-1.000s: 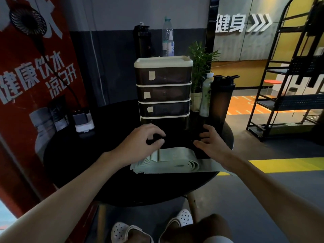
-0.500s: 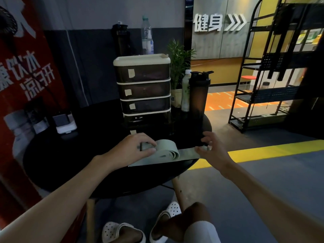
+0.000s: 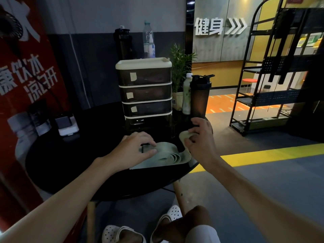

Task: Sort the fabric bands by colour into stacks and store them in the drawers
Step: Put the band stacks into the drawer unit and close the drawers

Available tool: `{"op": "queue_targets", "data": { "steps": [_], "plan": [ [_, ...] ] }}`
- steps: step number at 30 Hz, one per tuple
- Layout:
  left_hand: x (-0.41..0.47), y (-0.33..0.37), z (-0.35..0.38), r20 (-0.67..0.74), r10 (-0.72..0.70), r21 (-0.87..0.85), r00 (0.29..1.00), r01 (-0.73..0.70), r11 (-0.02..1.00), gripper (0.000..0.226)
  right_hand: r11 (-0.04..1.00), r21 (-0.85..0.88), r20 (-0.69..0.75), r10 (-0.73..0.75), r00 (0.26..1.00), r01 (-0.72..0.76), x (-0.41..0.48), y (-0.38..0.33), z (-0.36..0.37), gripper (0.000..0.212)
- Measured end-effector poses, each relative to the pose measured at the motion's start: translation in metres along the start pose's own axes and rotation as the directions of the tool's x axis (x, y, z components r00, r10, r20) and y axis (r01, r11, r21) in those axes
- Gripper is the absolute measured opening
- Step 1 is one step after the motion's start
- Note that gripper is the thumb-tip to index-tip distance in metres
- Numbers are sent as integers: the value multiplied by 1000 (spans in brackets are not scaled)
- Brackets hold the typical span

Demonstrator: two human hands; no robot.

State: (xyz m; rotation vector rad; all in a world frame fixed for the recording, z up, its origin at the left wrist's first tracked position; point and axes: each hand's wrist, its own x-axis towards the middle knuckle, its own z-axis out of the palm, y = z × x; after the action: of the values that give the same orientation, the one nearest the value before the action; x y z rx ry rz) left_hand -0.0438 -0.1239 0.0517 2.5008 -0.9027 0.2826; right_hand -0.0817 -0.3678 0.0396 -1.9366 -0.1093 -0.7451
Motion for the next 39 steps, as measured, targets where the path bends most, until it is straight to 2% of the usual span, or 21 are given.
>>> {"op": "queue_targets", "data": {
  "steps": [4,7,10,14,18,21,24,27,31,34,36,39],
  "plan": [
    [1,9,-7,-94,-41,-56,995,36,998,24,985,3,110,-171,979,172,-6,-20,29,71],
    [-2,12,-10,-51,-127,-205,991,114,972,45,974,13,203,-223,953,225,-10,-23,47,81],
    [-6,11,-8,-4,-171,-284,985,162,945,61,972,60,279,-235,931,228,-15,-24,56,90],
    [-11,7,-5,-3,-149,-362,989,138,922,54,975,134,303,-210,930,176,-16,-24,59,92],
    [-13,5,-6,-37,-187,-334,982,164,928,40,975,145,282,-204,937,168,-15,-24,58,81],
    [-15,5,-10,-58,-213,-364,975,178,914,31,989,115,266,-124,956,96,-11,-26,53,60],
    [-18,4,-13,-84,-218,-404,972,167,899,22,1000,-18,279,13,960,-8,-1,-19,50,35],
    [-21,0,-8,-118,-199,-367,973,143,919,15,984,-137,390,162,906,-117,2,-12,49,32],
    [-23,-6,-4,-132,-147,-268,980,107,957,12,972,-188,437,210,874,-140,1,-15,47,30],
    [-23,-9,-3,-137,-172,-287,976,127,949,12,954,-251,487,269,831,-162,2,-18,48,30],
    [-21,-12,-4,-155,-241,-325,958,181,928,5,947,-270,509,292,810,-172,2,-20,49,30],
    [-20,-17,-7,1,-409,-373,913,380,847,28,953,-236,530,290,797,-190,3,-23,50,32]
  ]
}}
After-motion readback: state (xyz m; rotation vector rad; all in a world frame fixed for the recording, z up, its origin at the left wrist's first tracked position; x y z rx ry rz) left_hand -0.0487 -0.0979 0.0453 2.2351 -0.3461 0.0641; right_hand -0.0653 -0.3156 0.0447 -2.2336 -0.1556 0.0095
